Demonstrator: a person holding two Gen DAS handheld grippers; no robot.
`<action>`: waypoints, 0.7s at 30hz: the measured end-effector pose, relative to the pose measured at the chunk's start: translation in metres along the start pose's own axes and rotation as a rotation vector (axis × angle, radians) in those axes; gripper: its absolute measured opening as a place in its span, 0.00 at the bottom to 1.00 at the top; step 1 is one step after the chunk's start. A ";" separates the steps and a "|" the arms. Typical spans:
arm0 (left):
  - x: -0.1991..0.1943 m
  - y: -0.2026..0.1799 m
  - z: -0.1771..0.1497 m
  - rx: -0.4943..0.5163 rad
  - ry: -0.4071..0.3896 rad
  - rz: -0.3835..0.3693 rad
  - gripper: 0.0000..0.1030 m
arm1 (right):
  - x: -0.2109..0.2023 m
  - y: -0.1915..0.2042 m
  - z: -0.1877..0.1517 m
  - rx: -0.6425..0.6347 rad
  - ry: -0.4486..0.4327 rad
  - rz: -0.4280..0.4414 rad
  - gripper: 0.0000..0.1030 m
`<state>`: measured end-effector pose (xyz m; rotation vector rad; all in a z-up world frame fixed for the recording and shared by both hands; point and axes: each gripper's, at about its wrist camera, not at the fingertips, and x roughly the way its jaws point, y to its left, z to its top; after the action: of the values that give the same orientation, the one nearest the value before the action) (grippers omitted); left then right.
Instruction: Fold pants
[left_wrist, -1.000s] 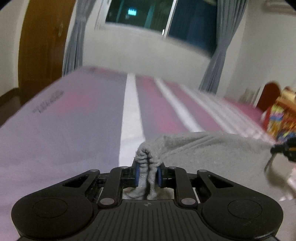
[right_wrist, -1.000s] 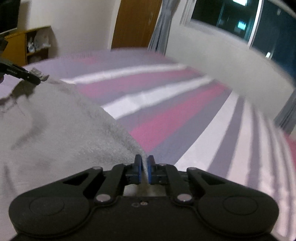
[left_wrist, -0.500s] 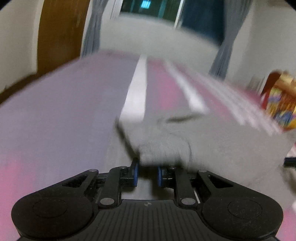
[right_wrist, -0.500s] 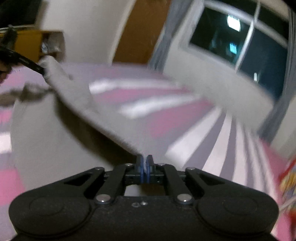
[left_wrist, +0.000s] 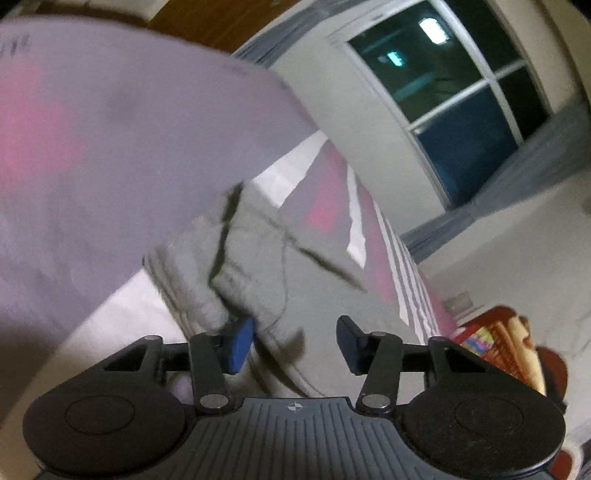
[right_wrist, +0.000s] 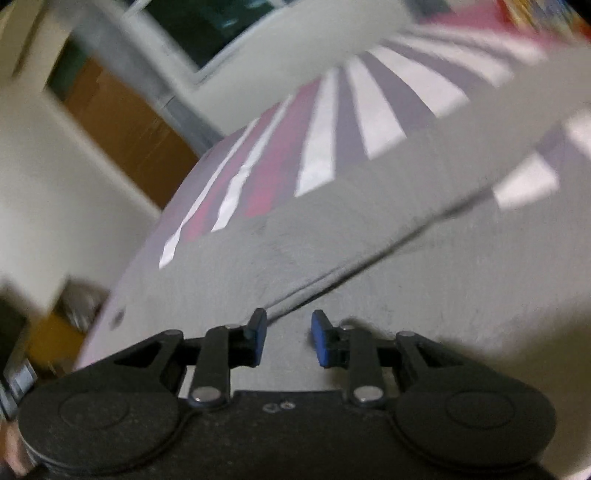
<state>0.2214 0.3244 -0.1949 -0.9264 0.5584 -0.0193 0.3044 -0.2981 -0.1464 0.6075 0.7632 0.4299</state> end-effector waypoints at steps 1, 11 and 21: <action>0.001 0.004 -0.001 -0.017 -0.005 0.002 0.49 | 0.006 -0.007 0.001 0.051 -0.002 0.018 0.32; 0.018 0.033 -0.023 -0.109 -0.017 -0.036 0.33 | 0.050 -0.032 0.006 0.195 -0.016 0.088 0.26; 0.014 0.007 -0.013 -0.088 -0.060 -0.051 0.23 | 0.012 0.017 0.009 0.030 -0.069 0.078 0.05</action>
<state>0.2257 0.3153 -0.2121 -1.0238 0.4833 -0.0133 0.3160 -0.2820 -0.1366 0.6783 0.6827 0.4675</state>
